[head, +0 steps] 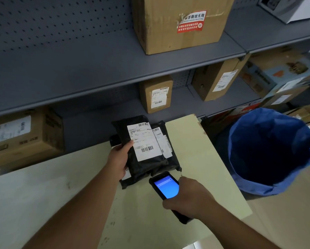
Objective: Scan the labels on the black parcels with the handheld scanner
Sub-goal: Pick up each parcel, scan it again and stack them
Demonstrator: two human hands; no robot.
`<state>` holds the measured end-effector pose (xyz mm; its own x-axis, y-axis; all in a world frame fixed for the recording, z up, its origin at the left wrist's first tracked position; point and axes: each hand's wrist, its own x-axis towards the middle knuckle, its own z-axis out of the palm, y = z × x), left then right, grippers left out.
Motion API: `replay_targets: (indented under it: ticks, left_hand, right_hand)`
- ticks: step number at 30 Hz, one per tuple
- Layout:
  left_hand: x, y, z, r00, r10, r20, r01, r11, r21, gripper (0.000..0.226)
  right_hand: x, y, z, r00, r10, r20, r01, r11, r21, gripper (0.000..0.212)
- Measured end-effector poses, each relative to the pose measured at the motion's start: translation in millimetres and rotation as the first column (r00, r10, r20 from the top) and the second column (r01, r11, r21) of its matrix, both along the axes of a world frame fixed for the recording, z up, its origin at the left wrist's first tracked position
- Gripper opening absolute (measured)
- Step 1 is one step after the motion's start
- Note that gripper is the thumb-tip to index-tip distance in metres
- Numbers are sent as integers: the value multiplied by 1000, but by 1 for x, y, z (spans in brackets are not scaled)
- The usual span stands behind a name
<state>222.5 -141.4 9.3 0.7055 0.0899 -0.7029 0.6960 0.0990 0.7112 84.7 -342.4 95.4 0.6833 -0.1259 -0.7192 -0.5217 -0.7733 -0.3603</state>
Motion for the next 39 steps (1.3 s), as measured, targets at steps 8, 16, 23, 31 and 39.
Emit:
replay_targets:
  ticks: [8,16,23,31,39]
  left_hand:
    - [1,-12,-17,998,-34,-47,36,998,58,33]
    - [-1,-8,-25,996,-28,-81,36,995,94,18]
    - [-10,7,-15,996,-50,-71,59,989,134,16]
    - [-30,47,-12,995,-95,16,85,939,334,34]
    - [-64,86,-12,985,-138,100,69,858,508,46]
  right_hand:
    - [-2,-15,-6,1000,-21,-3,21,1000,-11,49]
    - [-8,-13,-14,1000,-12,-13,11,1000,-8,49]
    - [-13,2,-18,1000,18,-4,-18,1000,-19,46]
    - [-17,36,-19,997,74,24,-74,997,-9,49]
    - [-21,77,-26,992,100,71,-100,995,-9,51]
